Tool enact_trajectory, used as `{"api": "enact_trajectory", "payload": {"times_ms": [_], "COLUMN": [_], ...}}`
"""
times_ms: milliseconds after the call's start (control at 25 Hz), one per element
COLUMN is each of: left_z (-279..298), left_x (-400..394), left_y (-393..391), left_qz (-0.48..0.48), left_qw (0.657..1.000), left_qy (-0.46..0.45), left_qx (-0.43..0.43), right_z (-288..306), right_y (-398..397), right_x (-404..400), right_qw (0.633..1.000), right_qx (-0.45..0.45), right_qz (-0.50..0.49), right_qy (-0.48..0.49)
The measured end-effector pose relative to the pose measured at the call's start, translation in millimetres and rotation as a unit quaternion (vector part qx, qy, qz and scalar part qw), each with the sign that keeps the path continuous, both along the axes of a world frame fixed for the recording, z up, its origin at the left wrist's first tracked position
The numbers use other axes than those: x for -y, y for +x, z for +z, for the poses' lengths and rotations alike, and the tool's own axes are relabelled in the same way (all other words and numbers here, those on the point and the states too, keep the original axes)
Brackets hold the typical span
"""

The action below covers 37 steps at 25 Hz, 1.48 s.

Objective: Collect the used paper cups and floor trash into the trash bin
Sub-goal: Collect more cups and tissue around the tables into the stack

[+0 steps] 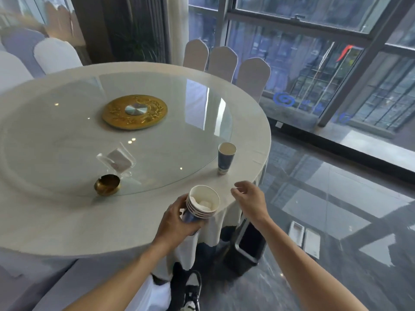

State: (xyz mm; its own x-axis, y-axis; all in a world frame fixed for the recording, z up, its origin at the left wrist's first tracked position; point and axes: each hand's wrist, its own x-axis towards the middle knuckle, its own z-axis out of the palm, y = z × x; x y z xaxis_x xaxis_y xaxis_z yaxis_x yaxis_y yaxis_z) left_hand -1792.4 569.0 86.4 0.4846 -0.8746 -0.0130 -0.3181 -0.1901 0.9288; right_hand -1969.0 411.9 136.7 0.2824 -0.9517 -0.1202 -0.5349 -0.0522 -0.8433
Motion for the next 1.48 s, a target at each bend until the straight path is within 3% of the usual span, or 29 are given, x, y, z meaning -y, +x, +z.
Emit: {"api": "enact_trajectory", "payload": {"times_ms": [280,560,840,1120,1280,1480], "left_z": [-4.0,26.9,41.8,48.1,54.9,46.6], "left_x": [176.3,282.6,326.4,361.2,381.5,395.9], "left_y": [60.3,95.3,100.0,92.2,81.9,57.6], "left_qz": [0.049,0.066,0.1,0.1,0.08,-0.007], "left_qw": [0.996,0.992,0.988,0.982,0.98,0.993], "left_qy": [-0.027,-0.038,-0.043,-0.071,-0.091,-0.028], "left_qx": [-0.069,-0.096,-0.112,-0.146,-0.155,-0.115], "right_z": [-56.3,-88.3,-116.0,-117.8,-110.5,-94.2], "right_y": [49.9,86.8,105.5,97.4,78.3,54.6], "right_x": [161.2,234.5,272.0,278.1,284.7,283.0], "right_qw": [0.996,0.996,0.99,0.984,0.985,0.987], "right_qx": [-0.083,-0.071,0.023,0.105,0.104,0.123], "right_qz": [0.015,0.031,0.068,0.07,0.074,0.051], "right_qy": [0.03,0.039,0.121,0.13,0.112,0.093]}}
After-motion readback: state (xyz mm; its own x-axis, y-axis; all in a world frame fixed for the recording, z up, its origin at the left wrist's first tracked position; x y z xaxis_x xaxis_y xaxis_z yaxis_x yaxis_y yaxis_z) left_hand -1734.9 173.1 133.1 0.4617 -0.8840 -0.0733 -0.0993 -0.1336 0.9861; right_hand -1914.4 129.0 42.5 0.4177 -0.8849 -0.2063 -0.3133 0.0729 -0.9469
